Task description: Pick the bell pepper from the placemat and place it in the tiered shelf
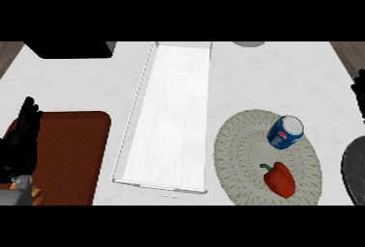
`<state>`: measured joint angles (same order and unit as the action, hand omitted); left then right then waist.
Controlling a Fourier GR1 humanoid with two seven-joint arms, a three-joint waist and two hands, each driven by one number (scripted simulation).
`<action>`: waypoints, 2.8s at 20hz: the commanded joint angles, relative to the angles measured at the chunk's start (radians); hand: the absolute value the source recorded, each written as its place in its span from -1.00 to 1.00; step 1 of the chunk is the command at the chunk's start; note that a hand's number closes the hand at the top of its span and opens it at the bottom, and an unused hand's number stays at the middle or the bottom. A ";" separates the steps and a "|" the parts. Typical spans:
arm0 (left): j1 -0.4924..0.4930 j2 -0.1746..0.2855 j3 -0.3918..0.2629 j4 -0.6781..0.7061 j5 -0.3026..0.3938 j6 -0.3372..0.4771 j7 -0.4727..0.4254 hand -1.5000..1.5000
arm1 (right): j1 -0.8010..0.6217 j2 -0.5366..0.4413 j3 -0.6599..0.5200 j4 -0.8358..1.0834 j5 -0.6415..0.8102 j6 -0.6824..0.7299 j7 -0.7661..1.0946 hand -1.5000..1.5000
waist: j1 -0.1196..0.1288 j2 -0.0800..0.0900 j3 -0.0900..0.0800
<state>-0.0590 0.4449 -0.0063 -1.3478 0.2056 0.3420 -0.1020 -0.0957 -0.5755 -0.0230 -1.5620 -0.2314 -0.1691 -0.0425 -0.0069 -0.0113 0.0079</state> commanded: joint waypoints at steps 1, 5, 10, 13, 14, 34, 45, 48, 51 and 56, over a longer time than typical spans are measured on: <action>0.035 -0.028 -0.037 -0.012 -0.027 -0.041 -0.003 0.00 | 0.011 -0.046 -0.057 -0.041 0.001 0.027 0.075 -1.00 | 0.004 0.010 -0.008; 0.039 -0.018 -0.179 -0.020 -0.053 -0.156 0.054 0.00 | 0.132 -0.190 -0.117 -0.011 0.065 0.052 0.033 -1.00 | -0.025 0.008 -0.008; 0.060 -0.056 -0.260 -0.046 -0.036 -0.231 0.119 0.00 | 0.229 -0.099 -0.147 0.105 0.077 -0.026 0.030 1.00 | -0.009 0.009 -0.006; 0.038 -0.058 -0.240 0.003 -0.031 -0.251 0.078 0.00 | 0.241 -0.053 -0.144 0.118 -0.059 0.158 -0.125 -1.00 | -0.009 0.010 -0.006; -0.022 -0.086 -0.258 0.034 -0.060 -0.221 0.137 0.00 | 0.253 -0.020 -0.067 0.042 0.001 0.140 -0.121 -1.00 | -0.014 0.011 -0.007; -0.016 -0.091 -0.253 0.018 -0.083 -0.263 0.120 0.00 | 0.255 -0.484 0.168 -0.565 0.535 0.287 0.713 -1.00 | 0.031 0.017 -0.015; -0.008 -0.128 -0.252 -0.004 -0.107 -0.262 0.156 0.00 | -0.051 -0.101 0.606 -0.508 0.714 0.452 1.203 -1.00 | 0.026 0.014 -0.009; 0.008 -0.144 -0.253 -0.012 -0.111 -0.257 0.156 0.00 | -0.043 -0.048 0.643 -0.488 0.743 0.464 1.251 -1.00 | 0.015 0.012 -0.009; 0.009 -0.119 -0.223 -0.026 -0.101 -0.273 0.165 0.00 | -0.115 -0.012 0.584 -0.428 0.706 0.511 1.293 -1.00 | 0.018 0.012 -0.009; 0.026 -0.114 -0.209 0.005 -0.114 -0.291 0.119 0.00 | -0.094 0.039 0.646 -0.362 0.829 0.497 1.294 -1.00 | 0.013 0.012 -0.009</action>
<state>-0.0390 0.3260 -0.2227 -1.3685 0.0916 0.0705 0.0112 -0.1532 -0.5888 0.6067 -1.9760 0.5658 0.2515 1.0913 0.0082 -0.0054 -0.0001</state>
